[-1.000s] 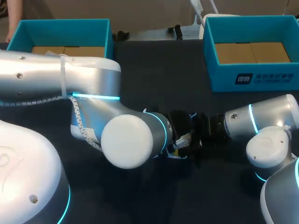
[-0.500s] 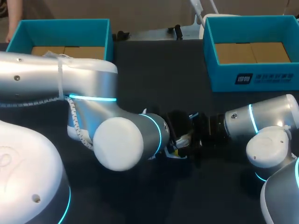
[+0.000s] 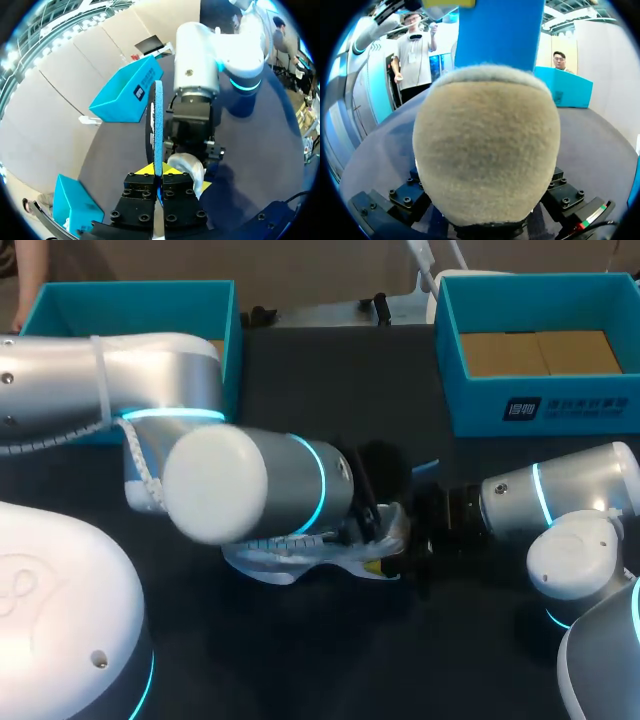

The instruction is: Take the shoe out of the shoebox, open the shoe tongue, remove and reinsert the insole, then place the shoe into the shoebox

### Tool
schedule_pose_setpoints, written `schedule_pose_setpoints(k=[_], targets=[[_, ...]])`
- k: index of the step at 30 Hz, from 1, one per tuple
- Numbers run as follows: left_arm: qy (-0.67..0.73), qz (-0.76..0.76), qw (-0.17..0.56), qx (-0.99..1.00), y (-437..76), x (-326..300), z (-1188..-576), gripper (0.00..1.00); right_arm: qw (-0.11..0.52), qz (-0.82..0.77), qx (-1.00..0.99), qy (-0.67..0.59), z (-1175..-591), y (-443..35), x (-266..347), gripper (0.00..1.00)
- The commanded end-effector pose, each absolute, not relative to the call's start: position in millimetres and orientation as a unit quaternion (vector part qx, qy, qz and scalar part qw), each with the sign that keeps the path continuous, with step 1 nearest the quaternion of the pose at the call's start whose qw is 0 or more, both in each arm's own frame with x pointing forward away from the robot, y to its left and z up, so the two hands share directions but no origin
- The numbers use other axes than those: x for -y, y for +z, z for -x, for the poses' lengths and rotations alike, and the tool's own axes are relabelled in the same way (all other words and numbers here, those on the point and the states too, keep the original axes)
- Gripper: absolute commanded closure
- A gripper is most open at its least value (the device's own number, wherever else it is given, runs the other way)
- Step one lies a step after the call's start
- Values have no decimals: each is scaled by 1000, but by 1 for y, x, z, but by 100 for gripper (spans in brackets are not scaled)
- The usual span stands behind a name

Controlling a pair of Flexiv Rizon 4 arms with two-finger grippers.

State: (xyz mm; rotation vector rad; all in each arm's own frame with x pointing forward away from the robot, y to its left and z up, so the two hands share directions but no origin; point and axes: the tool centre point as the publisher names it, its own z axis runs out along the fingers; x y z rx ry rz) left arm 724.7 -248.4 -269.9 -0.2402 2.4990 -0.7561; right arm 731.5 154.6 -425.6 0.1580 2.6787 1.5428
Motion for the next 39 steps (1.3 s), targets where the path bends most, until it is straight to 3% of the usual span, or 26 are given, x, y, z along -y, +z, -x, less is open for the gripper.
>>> schedule_pose_setpoints(k=[1, 19, 25, 39], targets=[[-285, 74, 221, -930, -258, 246, -732, 100, 23, -52, -866, 497, -732, -431, -160, 100], [-318, 32, 128, -939, -218, 259, -734, 100, 23, -52, -866, 497, -732, -431, -160, 100], [-354, 7, 58, -933, -196, 261, -735, 100, 23, -52, -866, 497, -732, -431, -160, 100], [-386, -28, 52, -921, -157, 267, -725, 100, 23, -52, -866, 497, -732, -431, -160, 100]])
